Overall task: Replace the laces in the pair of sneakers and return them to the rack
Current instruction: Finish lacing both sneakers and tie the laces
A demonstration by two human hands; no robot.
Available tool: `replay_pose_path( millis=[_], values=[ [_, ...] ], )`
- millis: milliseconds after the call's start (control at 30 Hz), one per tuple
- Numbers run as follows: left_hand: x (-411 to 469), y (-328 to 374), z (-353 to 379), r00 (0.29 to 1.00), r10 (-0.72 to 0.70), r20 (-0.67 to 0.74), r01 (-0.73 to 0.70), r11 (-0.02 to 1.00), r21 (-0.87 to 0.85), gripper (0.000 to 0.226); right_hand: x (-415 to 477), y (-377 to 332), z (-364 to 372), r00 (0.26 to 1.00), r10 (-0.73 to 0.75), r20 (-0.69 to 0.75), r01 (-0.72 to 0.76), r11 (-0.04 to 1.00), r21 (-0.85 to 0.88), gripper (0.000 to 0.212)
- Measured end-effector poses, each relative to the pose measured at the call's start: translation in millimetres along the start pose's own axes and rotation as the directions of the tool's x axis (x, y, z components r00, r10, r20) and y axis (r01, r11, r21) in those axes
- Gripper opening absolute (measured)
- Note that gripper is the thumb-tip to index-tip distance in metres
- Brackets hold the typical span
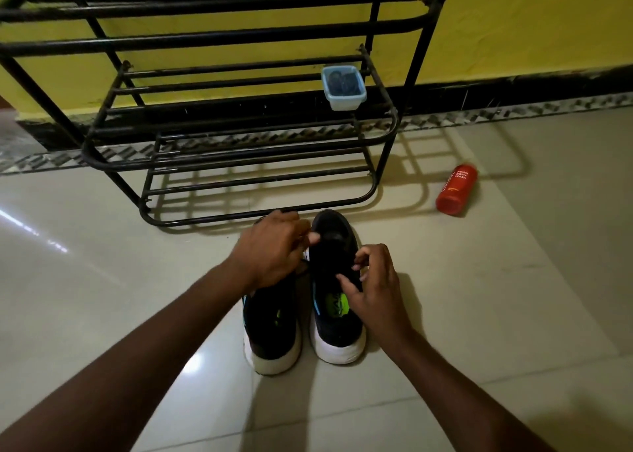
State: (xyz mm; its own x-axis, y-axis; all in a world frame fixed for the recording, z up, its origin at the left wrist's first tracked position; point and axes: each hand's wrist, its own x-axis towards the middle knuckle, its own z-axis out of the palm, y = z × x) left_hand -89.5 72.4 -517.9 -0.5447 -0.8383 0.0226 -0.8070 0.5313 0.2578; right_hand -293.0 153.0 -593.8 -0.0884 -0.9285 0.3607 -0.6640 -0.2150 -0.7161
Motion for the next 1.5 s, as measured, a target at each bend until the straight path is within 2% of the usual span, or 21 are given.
replay_pose_path(
  millis=[33, 67, 100, 133, 167, 233, 267, 300, 333, 367, 400, 433, 467, 567, 700, 900, 1000, 1167, 1267, 1400, 1500],
  values=[
    [1, -8, 0, 0.996, 0.021, 0.085, -0.031, 0.993, 0.118, 0.046, -1, 0, 1, 1.0, 0.002, -0.008, -0.002, 1.0, 0.003, 0.047],
    [2, -13, 1, 0.994, 0.017, 0.11, -0.026, 0.996, 0.081, 0.055, -1, 1, 1, 1.0, 0.002, -0.015, -0.002, 1.0, 0.007, 0.047],
    [-1, -10, -4, 0.995, -0.022, 0.093, 0.035, 0.988, -0.149, 0.058, -1, 1, 1, 1.0, 0.004, -0.021, -0.004, 1.0, 0.014, 0.048],
    [-3, -6, -7, 0.993, -0.093, 0.071, 0.116, 0.859, -0.498, 0.058, -1, 2, 1, 1.0, 0.007, -0.025, -0.007, 1.0, 0.023, 0.049],
    [-4, -1, -9, 0.982, -0.176, 0.07, 0.167, 0.626, -0.762, 0.057, -2, 2, 2, 1.0, 0.016, -0.024, -0.015, 0.999, 0.034, 0.051],
    [-5, 11, -12, 0.949, -0.278, 0.149, 0.204, 0.183, -0.962, 0.053, -2, 3, 3, 0.999, 0.033, -0.022, -0.032, 0.998, 0.052, 0.053],
    [-6, 16, -9, 0.936, -0.305, 0.175, 0.198, 0.047, -0.979, 0.047, -3, 3, 3, 0.999, 0.035, -0.027, -0.034, 0.998, 0.054, 0.053],
    [-7, 22, -5, 0.922, -0.346, 0.173, 0.194, 0.026, -0.981, 0.04, -3, 3, 4, 0.999, 0.033, -0.033, -0.032, 0.998, 0.053, 0.053],
    [-7, 24, 1, 0.909, -0.39, 0.144, 0.225, 0.171, -0.959, 0.035, -3, 2, 4, 0.999, 0.028, -0.04, -0.026, 0.998, 0.05, 0.053],
    [-6, 22, 9, 0.914, -0.4, 0.07, 0.254, 0.429, -0.867, 0.026, -3, 1, 5, 0.999, 0.02, -0.044, -0.018, 0.999, 0.045, 0.053],
    [-6, 19, 13, 0.926, -0.377, -0.002, 0.274, 0.678, -0.682, 0.014, -3, 0, 5, 0.999, 0.014, -0.045, -0.012, 0.999, 0.04, 0.054],
    [-5, 19, 16, 0.947, -0.32, -0.036, 0.258, 0.82, -0.512, 0.005, -3, -1, 5, 0.999, 0.01, -0.046, -0.008, 0.999, 0.036, 0.054],
    [-4, 18, 19, 0.965, -0.262, -0.013, 0.237, 0.892, -0.386, 0.011, -3, -1, 5, 0.999, 0.009, -0.047, -0.007, 0.999, 0.036, 0.054],
    [-3, 22, 21, 0.958, -0.217, 0.187, 0.269, 0.908, -0.321, 0.026, -4, 0, 4, 0.999, -0.002, -0.048, 0.004, 0.999, 0.034, 0.052],
    [-3, 27, 21, 0.971, -0.169, 0.171, 0.217, 0.922, -0.321, 0.031, -3, 0, 5, 0.999, -0.018, -0.038, 0.018, 1.0, 0.005, 0.049],
    [0, 30, 13, 0.955, -0.183, 0.232, 0.233, 0.95, -0.209, 0.012, -2, -3, 3, 1.0, -0.029, -0.007, 0.029, 1.0, -0.004, 0.049],
    [3, 34, 4, 0.972, -0.151, 0.179, 0.176, 0.975, -0.134, 0.014, 0, -3, -1, 0.999, -0.017, 0.028, 0.017, 1.0, -0.016, 0.05],
    [0, 33, -9, 0.972, -0.194, 0.134, 0.226, 0.93, -0.291, 0.008, 4, -10, -12, 0.989, 0.134, 0.06, -0.141, 0.981, 0.136, 0.046],
    [-5, 35, -20, 0.978, -0.196, -0.067, 0.151, 0.897, -0.415, 0.006, 16, -27, -16, 0.984, 0.161, 0.073, -0.175, 0.953, 0.247, 0.04],
    [-6, 39, -43, 0.951, -0.192, -0.243, 0.03, 0.838, -0.544, 0.007, 47, -54, -21, 0.945, 0.156, 0.287, -0.293, 0.795, 0.531, 0.034],
    [-7, 30, -53, 0.933, -0.211, -0.29, 0.045, 0.872, -0.488, 0.011, 65, -63, -24, 0.948, 0.144, 0.284, -0.295, 0.731, 0.615, 0.023]
  ],
)
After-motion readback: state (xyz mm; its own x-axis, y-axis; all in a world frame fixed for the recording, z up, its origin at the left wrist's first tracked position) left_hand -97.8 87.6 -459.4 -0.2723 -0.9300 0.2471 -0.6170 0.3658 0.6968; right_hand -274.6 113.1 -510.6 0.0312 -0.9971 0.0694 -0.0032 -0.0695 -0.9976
